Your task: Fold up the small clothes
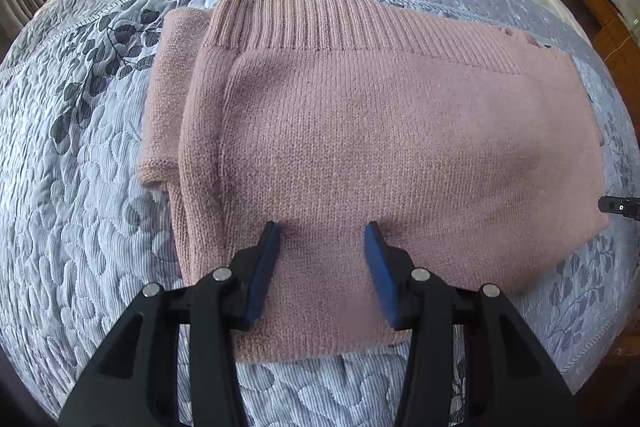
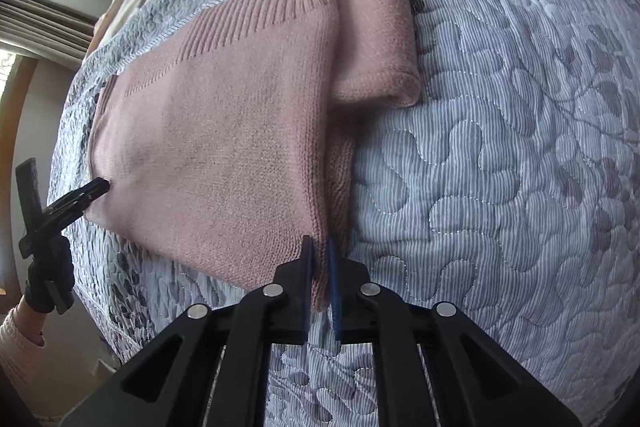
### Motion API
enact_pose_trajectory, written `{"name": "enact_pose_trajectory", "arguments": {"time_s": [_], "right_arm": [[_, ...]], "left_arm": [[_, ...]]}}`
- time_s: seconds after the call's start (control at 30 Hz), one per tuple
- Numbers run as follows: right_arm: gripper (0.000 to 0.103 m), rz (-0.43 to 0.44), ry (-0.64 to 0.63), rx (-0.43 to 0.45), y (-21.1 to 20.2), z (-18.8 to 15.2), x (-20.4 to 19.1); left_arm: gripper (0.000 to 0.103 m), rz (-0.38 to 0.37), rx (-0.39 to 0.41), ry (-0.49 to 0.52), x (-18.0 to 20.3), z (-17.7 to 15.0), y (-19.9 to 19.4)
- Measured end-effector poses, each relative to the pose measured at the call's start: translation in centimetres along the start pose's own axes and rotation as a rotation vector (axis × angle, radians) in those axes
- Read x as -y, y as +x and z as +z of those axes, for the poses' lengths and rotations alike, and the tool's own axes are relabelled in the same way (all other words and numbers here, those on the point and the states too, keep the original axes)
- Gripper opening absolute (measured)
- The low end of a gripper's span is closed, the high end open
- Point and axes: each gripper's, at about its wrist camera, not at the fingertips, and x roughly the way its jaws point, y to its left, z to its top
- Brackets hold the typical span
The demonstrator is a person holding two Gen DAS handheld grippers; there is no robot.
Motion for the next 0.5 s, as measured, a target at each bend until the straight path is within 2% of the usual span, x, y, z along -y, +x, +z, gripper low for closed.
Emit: {"name": "enact_pose_trajectory", "arguments": {"time_s": [0.07,0.1,0.13,0.27,0.33,0.4,0.5], "right_arm": [[0.008,0.006,0.009,-0.001,-0.1,0.0,0.1],[0.011,0.012,0.012,-0.003,-0.2,0.0,0.2],[0.019,0.015,0.019,-0.001,-0.4,0.1,0.3],[0.037,0.065,0.039,0.046,-2.3,0.5,0.4],[0.073,0.071,0.059,0.077,-3.3,1.2,0.8],[0.075,0.054,0.066,0.116,-4.0,2.1,1.2],[0.075,0.08,0.097,0.134,-3.9,3.9,2.2]], "left_arm": [[0.044,-0.001,0.001,-0.007,0.0,0.0,-0.1],[0.044,-0.001,0.002,-0.013,0.0,0.1,-0.2],[0.044,-0.003,0.002,-0.021,0.0,0.1,-0.3],[0.048,-0.013,0.031,-0.045,-0.1,0.6,-1.6],[0.053,-0.025,0.054,-0.057,0.0,1.0,-2.3],[0.056,-0.04,0.064,-0.07,0.2,1.6,-2.7],[0.058,-0.049,0.076,-0.077,0.7,2.5,-2.6]]}}
